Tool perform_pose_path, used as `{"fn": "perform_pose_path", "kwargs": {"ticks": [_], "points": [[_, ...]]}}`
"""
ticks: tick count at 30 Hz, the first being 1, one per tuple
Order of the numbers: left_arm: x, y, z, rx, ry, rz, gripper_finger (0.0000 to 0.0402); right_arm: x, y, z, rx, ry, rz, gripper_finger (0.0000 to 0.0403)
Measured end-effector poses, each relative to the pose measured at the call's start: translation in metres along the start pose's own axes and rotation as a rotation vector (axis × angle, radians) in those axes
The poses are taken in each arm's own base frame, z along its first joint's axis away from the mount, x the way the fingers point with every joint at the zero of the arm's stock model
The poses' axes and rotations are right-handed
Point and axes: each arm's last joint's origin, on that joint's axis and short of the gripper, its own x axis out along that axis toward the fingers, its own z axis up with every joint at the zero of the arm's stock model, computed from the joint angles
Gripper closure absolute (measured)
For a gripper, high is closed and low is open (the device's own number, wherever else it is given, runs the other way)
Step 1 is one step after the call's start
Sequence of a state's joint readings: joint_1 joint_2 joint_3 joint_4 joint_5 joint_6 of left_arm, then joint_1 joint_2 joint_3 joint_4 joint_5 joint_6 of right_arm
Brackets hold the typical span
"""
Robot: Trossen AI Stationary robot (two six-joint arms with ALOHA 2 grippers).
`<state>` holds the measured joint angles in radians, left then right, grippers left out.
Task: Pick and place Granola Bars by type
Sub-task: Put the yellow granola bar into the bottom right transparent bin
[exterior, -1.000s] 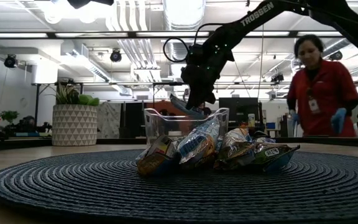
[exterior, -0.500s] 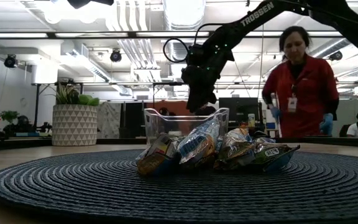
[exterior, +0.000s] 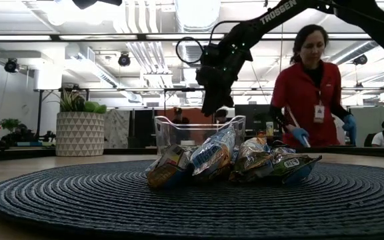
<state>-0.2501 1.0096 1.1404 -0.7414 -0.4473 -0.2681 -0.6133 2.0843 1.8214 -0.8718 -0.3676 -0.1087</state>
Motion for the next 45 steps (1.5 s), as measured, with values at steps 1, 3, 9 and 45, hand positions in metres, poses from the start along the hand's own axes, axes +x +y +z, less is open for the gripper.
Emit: {"fn": "perform_pose_path", "kwargs": {"ticks": [1, 3, 9, 45], "points": [[0.000, 0.000, 0.000, 0.000, 0.000, 0.000, 0.0402, -0.003, 0.003, 0.001, -0.008, -0.006, 0.001, 0.0295], [0.000, 0.000, 0.000, 0.001, 0.001, 0.000, 0.0402, -0.012, 0.009, 0.002, -0.020, -0.023, 0.009, 0.0310], [0.000, 0.000, 0.000, 0.005, 0.001, 0.001, 0.0402, -0.046, 0.038, 0.005, -0.107, -0.092, 0.021, 0.0357], [0.000, 0.000, 0.001, 0.001, -0.010, -0.003, 0.0402, -0.235, 0.202, -0.055, -0.347, -0.548, 0.173, 0.0394]]}}
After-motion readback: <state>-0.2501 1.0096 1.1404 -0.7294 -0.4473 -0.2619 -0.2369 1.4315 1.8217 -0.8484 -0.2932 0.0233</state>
